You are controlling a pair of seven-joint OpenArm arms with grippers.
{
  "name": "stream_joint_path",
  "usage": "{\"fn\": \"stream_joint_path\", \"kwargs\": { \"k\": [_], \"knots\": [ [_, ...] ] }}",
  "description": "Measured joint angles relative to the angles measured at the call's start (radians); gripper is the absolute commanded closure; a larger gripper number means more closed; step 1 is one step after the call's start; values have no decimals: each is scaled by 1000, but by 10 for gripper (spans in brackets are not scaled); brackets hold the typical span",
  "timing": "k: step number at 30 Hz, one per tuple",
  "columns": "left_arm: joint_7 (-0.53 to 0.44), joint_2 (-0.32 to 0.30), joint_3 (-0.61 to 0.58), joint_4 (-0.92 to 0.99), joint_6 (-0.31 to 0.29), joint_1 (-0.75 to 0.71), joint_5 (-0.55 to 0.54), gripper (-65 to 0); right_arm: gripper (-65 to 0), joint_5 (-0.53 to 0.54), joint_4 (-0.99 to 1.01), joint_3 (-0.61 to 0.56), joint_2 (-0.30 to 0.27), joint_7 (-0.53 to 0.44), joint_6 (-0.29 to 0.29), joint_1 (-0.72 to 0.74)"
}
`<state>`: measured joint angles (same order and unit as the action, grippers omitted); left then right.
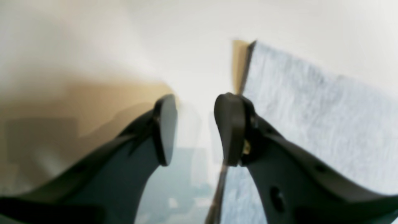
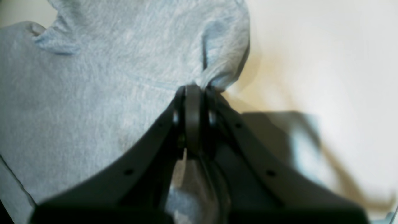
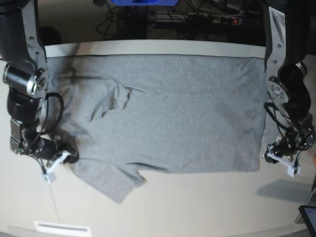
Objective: Fold the T-shirt properly
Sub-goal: 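Move the left gripper to the opposite hem corner and grasp both corners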
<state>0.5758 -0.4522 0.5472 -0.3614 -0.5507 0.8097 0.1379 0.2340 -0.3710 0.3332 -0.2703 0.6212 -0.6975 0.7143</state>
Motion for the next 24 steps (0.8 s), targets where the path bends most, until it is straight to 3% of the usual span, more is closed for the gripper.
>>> {"fn": "stream_joint_path", "kwargs": {
  "k": [3, 7, 12, 16, 24],
  "knots": [
    [-35, 1, 3, 84, 33, 47, 41, -247, 0, 2, 0, 0, -1, -1, -1, -2],
    [-46, -8, 3, 122, 107, 66, -7, -247, 0, 7, 0, 0, -19, 0, -10, -8],
    [-48, -13, 0, 121, 117, 56, -8, -247, 0, 6, 0, 0, -23, 0, -9, -8],
    [-101, 29, 0, 117, 109, 3, -33, -247, 0, 7, 0, 0, -22, 0, -9, -8],
    [-87, 34, 0, 108, 106, -2, -34, -247, 0, 6, 0, 0, -23, 1, -9, -8]
  ]
}}
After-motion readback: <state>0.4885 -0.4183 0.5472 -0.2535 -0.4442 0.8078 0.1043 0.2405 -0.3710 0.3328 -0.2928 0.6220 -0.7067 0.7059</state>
